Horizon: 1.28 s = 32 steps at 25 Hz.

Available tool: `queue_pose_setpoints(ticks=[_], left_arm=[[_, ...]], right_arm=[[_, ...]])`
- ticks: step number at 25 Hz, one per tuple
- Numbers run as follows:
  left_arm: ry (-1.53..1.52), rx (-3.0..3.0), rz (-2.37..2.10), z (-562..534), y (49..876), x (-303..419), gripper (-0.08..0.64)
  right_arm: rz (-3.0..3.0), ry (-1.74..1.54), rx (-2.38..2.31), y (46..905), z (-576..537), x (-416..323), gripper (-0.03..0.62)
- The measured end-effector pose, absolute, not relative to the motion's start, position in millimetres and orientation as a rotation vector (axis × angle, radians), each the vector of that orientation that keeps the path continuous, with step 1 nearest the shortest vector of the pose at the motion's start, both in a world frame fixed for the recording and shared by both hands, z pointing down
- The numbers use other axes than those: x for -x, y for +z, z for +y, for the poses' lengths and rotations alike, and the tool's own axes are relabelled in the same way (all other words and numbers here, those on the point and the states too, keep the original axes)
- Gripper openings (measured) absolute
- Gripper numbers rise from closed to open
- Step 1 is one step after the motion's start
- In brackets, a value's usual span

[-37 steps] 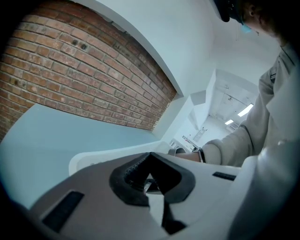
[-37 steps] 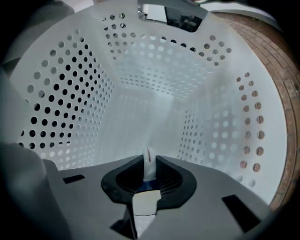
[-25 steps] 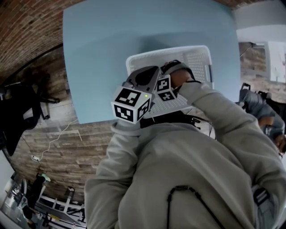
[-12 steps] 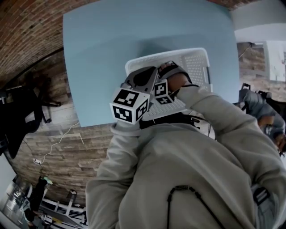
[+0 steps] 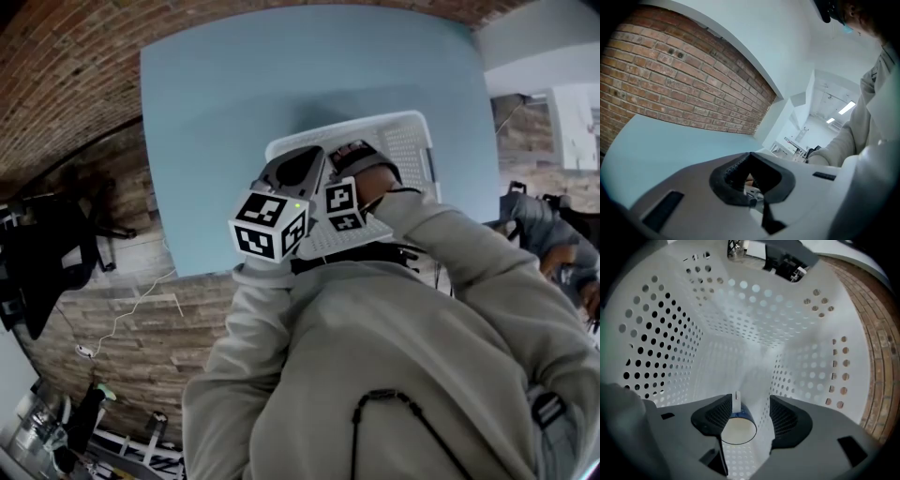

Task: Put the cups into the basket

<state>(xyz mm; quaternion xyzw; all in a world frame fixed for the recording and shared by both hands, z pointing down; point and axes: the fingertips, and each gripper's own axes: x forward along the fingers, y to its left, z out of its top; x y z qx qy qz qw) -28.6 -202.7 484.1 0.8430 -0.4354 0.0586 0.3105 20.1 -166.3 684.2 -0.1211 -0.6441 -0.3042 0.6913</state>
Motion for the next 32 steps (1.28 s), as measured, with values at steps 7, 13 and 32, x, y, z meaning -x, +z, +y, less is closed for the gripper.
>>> queue_pose_setpoints(ticks=[7, 13, 32], left_arm=[[0.141, -2.273, -1.203, -218.8, 455.6, 55.6, -0.005], [0.122, -2.344, -1.173, -227.6, 434.1, 50.4, -0.005], [0.107, -2.526, -1.132, -237.8, 378.9, 22.5, -0.005]], right_arm=[[-1.695, -0.51, 0.049, 624.7, -184.1, 2.8, 0.185], [-1.956, -0.332, -0.246, 559.3, -218.1, -4.4, 0.057], [-2.777, 0.418, -0.86, 360.2, -266.1, -60.0, 0.011]])
